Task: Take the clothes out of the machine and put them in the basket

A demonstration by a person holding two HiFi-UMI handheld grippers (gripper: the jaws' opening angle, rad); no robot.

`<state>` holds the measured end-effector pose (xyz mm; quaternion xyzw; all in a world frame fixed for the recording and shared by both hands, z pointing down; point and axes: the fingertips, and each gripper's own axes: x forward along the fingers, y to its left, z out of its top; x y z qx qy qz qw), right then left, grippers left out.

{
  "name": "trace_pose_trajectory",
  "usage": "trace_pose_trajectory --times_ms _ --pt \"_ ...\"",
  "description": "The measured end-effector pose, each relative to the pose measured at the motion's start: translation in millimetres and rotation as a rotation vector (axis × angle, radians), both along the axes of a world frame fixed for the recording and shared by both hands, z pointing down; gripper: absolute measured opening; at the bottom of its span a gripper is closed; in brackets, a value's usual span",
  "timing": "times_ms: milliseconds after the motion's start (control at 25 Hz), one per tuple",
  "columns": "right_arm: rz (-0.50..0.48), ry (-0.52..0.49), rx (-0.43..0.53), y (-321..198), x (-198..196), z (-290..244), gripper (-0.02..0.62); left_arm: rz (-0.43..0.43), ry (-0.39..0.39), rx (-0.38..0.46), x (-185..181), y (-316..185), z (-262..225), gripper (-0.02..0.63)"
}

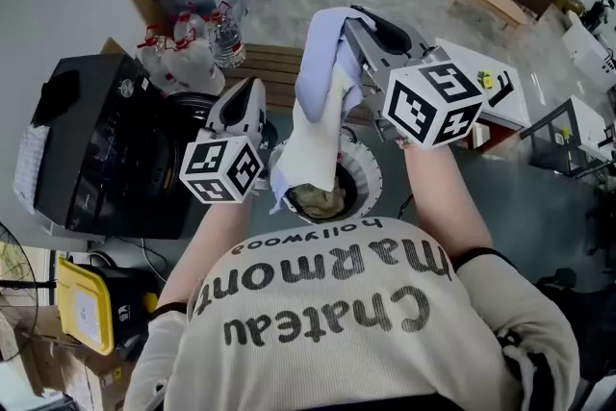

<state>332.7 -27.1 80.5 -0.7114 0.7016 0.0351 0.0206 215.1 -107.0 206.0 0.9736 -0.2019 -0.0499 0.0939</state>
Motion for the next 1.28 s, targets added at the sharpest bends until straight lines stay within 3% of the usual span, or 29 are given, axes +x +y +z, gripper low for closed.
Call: trace_pose_trajectory --times_ms 360,800,1280 --pt "0.036 -0.018 0.028 6.0 73.2 -4.1 0.052 -0.029 -0.006 -0.018 48.6 -0.2 10.7 0.009" --pt "-0.017 -0.047 -0.013 7.8 139.5 16.4 0.052 -0.110 -0.032 -0.054 100.4 14.6 31.6 0.009" --pt "-0.050 -0.106 -0.036 24.5 181.7 49.7 0.052 -0.167 -0.052 -0.055 123.6 40.1 44.3 0.009"
